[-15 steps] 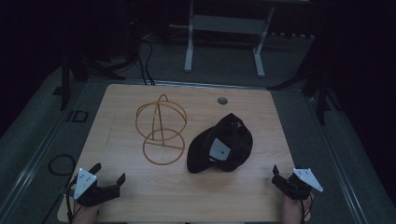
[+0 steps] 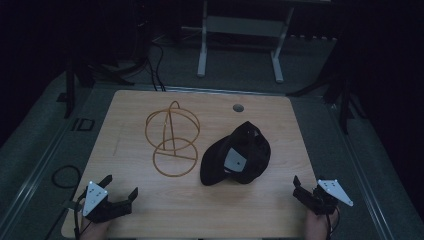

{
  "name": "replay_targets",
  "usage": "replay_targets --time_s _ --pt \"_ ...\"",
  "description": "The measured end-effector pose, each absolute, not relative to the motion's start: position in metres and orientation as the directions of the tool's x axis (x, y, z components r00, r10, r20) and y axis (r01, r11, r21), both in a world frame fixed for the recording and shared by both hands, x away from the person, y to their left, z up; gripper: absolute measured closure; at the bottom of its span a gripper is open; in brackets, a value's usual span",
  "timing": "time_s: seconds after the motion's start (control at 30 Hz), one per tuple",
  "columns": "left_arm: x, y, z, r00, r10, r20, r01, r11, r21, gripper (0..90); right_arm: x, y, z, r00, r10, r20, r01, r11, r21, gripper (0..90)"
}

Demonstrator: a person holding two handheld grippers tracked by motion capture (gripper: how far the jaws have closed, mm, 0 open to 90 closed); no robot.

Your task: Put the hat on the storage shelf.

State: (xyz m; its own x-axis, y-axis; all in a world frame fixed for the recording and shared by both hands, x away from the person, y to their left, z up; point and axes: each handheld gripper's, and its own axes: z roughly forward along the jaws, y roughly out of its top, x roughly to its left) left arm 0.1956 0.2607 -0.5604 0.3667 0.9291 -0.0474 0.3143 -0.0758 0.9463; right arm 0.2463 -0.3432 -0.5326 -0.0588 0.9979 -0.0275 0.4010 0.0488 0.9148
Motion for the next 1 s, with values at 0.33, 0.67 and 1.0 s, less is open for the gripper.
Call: replay_targets --time_s 0.33,0.67,1.0 --pt "0.194 0.251 -0.557 0.425 0.901 -0.088 0.374 -0.086 0.923 1.3 0.24 -0.304 -0.482 -0.195 0.98 -0.033 0.366 0.103 0.925 11.3" --pt "0.194 0.247 -0.558 0.433 0.898 -0.072 0.37 -0.105 0.923 1.3 0.233 -0.249 -0.436 -0.387 0.922 -0.007 0.295 0.131 0.947 10.8" --pt "0.194 0.246 -0.558 0.435 0.898 -0.074 0.374 -0.105 0.922 1.4 0.254 -0.196 -0.433 -0.429 0.903 0.011 0.34 0.15 0.928 10.0"
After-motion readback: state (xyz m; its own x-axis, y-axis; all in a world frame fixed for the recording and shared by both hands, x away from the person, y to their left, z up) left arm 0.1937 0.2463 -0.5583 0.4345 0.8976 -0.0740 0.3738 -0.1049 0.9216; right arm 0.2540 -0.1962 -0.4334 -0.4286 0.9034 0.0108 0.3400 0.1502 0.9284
